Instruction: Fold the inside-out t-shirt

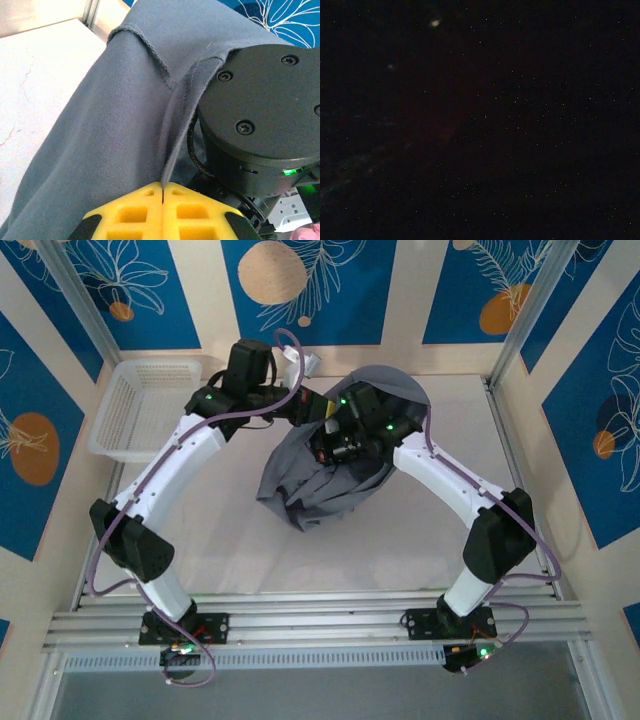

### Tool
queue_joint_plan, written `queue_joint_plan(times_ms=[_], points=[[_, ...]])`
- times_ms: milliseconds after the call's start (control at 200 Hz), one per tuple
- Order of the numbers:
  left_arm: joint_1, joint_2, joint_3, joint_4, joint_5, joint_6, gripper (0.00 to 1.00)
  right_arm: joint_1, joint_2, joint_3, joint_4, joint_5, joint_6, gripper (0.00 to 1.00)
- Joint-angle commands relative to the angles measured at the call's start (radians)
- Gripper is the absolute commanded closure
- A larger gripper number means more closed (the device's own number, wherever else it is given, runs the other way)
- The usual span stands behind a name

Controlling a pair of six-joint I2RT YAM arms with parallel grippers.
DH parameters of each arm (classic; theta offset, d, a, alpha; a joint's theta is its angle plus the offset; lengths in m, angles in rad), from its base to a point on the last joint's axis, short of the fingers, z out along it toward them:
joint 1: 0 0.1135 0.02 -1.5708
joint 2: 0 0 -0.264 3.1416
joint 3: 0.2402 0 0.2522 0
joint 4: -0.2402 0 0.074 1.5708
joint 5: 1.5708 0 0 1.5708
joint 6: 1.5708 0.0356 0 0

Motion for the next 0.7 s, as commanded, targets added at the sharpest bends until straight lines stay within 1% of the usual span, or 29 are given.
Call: queue_joint_plan(times_ms=[0,105,210,310,380,435,495,555,595,615,665,695], points=[[-0.004,-0.019,-0.016,-0.019,-0.078,0.004,1.0,0.009,-0.016,0.02,0.035,-0.022,-0.034,1.0],[0.019,-0.025,-0.006,-0.011,-0.133,-0.051,1.0,0.012,-0.021,-0.008,0.035,-0.022,-0.036,1.0],[0.078,-0.023,0.016,0.02,-0.167,-0.136,1.0,0.028,-0.019,-0.029,0.005,-0.025,-0.076,1.0],[0.153,0.01,0.074,0.003,-0.237,-0.189,1.0,0.06,-0.014,-0.037,-0.024,-0.121,-0.129,1.0],[0.2,0.057,0.115,-0.015,-0.247,-0.21,1.0,0.091,-0.016,-0.032,-0.048,-0.19,-0.165,1.0],[0.215,0.099,0.143,-0.037,-0.258,-0.201,1.0,0.108,-0.025,-0.026,-0.048,-0.231,-0.171,1.0],[0.221,0.143,0.157,-0.084,-0.302,-0.191,1.0,0.117,-0.045,-0.014,-0.048,-0.231,-0.175,1.0],[0.222,0.178,0.139,-0.118,-0.333,-0.184,1.0,0.115,-0.067,0.009,-0.061,-0.172,-0.181,1.0],[0.221,0.194,0.106,-0.13,-0.332,-0.188,1.0,0.109,-0.086,0.024,-0.072,-0.101,-0.182,1.0],[0.221,0.194,0.082,-0.127,-0.324,-0.19,1.0,0.105,-0.098,0.031,-0.078,-0.045,-0.18,1.0],[0.221,0.174,-0.021,-0.082,-0.296,-0.196,1.0,0.096,-0.133,0.042,-0.095,0.137,-0.163,1.0],[0.221,0.146,-0.096,-0.037,-0.301,-0.206,1.0,0.088,-0.154,0.046,-0.101,0.209,-0.169,1.0]])
